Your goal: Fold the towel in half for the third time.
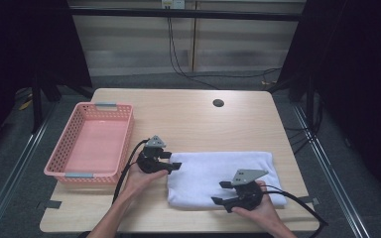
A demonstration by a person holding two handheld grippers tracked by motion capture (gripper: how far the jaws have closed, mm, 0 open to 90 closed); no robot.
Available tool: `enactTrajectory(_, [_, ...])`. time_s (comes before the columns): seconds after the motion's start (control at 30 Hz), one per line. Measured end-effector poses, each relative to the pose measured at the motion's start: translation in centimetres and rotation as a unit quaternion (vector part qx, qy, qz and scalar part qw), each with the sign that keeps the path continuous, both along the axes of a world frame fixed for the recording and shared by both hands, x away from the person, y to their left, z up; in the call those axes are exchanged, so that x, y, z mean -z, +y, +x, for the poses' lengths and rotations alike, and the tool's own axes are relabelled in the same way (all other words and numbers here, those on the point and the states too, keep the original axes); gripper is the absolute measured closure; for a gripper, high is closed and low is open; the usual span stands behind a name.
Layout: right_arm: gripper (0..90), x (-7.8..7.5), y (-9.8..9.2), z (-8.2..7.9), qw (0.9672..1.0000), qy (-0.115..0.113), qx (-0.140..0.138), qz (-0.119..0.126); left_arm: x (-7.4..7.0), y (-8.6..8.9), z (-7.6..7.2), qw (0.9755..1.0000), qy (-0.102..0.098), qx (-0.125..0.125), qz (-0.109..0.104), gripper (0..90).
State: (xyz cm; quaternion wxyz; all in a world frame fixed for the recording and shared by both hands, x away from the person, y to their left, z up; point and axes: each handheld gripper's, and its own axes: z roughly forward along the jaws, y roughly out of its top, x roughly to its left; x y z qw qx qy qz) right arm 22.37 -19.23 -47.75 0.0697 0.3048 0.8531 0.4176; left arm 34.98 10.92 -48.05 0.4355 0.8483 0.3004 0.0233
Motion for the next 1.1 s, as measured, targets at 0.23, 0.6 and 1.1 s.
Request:
enactTrajectory(0.23, [38.1,0.1,4.3,0.4,0.9989,0.011,-0.043,0.016,1.0,1.2,0.3,0.9999,0.015,0.002,0.007,52.9])
enactTrajectory(0.6, [37.1,1.5,10.2,2.1,0.9956,0.017,-0.092,0.008,2.1,0.3,0.6,0.9993,0.027,0.001,0.026,50.9])
enactTrajectory(1.1, [56.6,2.7,11.1,1.3,0.9937,-0.063,-0.08,-0.048,0.8,0.9,1.9,0.999,0.015,-0.041,-0.008,40.4])
